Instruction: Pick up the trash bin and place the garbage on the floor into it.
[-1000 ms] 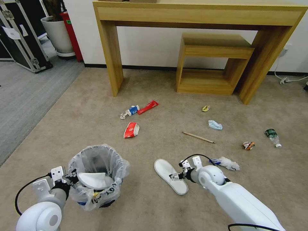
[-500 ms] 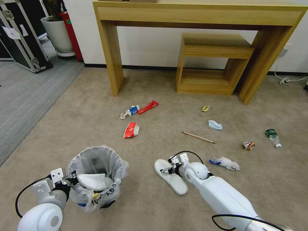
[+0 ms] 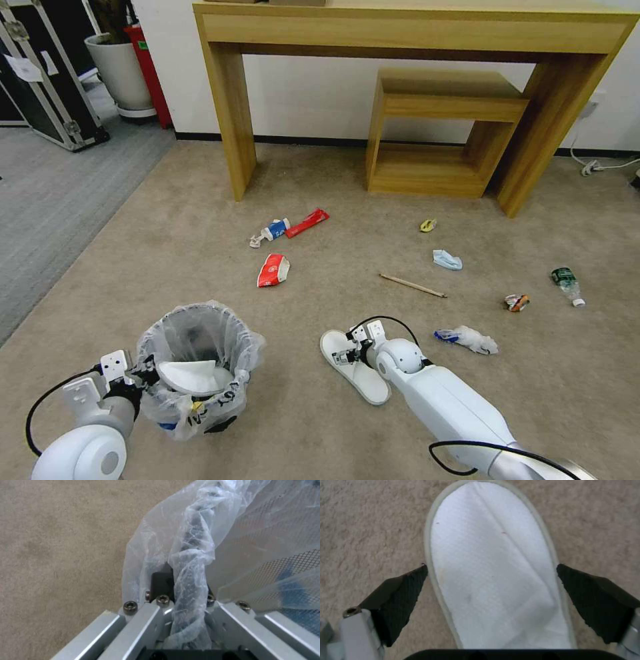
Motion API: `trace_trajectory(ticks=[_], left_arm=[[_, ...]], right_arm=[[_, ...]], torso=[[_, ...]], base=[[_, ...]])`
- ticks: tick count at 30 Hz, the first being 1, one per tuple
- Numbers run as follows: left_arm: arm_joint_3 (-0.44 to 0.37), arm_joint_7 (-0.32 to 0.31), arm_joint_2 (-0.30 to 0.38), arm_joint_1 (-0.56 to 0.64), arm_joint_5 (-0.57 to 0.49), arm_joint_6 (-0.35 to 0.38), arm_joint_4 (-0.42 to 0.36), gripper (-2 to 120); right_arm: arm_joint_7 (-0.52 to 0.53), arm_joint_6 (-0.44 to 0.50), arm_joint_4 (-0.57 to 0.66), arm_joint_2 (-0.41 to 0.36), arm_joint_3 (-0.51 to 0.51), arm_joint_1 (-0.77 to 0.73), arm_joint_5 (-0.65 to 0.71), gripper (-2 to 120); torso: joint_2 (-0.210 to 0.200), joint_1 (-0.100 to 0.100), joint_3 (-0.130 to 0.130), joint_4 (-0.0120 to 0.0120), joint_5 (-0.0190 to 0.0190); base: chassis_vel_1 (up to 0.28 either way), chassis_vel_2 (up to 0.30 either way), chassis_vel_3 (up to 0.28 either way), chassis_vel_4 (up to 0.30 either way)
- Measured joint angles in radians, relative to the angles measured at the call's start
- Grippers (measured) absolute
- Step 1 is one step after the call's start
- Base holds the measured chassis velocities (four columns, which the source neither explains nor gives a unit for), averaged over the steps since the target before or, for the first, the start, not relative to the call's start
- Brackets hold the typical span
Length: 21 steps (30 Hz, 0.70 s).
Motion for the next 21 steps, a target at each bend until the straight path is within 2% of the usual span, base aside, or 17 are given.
trace_trajectory(ticks=[4,6,8,11,12,14,16,20,21], left_arm=[[0.001,0.0,0.001,-0.002,-0.001,0.0,0.001,1],[0.002,0.0,0.004,-0.005,-0.003,-0.001,0.003,1],[0.002,0.0,0.006,-0.006,-0.004,-0.001,0.004,1],[0.001,0.0,0.009,-0.01,-0.008,-0.003,0.009,1],[0.001,0.0,0.009,-0.01,-0.008,-0.003,0.009,1],[0.002,-0.001,0.008,-0.011,-0.008,-0.004,0.012,1],[0.003,-0.001,0.008,-0.011,-0.008,-0.004,0.013,1],[0.006,0.0,0.005,-0.013,-0.007,-0.007,0.015,1],[0.006,0.0,0.005,-0.013,-0.007,-0.007,0.015,1]], right_arm=[[0.0,0.01,-0.01,0.009,-0.001,0.0,-0.004,89],[0.0,0.023,-0.023,0.013,-0.004,-0.001,-0.011,78],[-0.001,0.026,-0.027,0.013,-0.004,-0.001,-0.013,75],[-0.002,0.032,-0.037,0.014,-0.004,-0.002,-0.018,59],[-0.002,0.032,-0.037,0.014,-0.004,-0.002,-0.018,59],[-0.002,0.04,-0.046,0.016,-0.004,-0.002,-0.022,50],[-0.003,0.041,-0.048,0.016,-0.004,-0.002,-0.024,47],[-0.007,0.06,-0.058,0.017,-0.004,-0.005,-0.033,28],[-0.007,0.06,-0.058,0.017,-0.004,-0.005,-0.033,28]], torso=[[0.0,0.0,0.0,0.0,-0.0001],[0.0,0.0,0.0,0.0,-0.0001],[0.0,0.0,0.0,0.0,-0.0001],[0.0,0.0,0.0,0.0,-0.0001],[0.0,0.0,0.0,0.0,-0.0001],[0.0,0.0,0.0,0.0,-0.0001],[0.0,0.0,0.0,0.0,-0.0002],[0.0,0.0,0.0,-0.0001,-0.0002],[0.0,0.0,0.0,-0.0001,-0.0002]], base=[[0.0,0.0,0.0,0.0],[0.0,0.0,0.0,0.0],[0.0,0.0,0.0,0.0],[0.0,0.0,0.0,0.0],[0.0,0.0,0.0,0.0],[0.0,0.0,0.0,0.0],[0.0,0.0,0.0,0.0],[0.0,0.0,0.0,0.0],[0.0,0.0,0.0,0.0]])
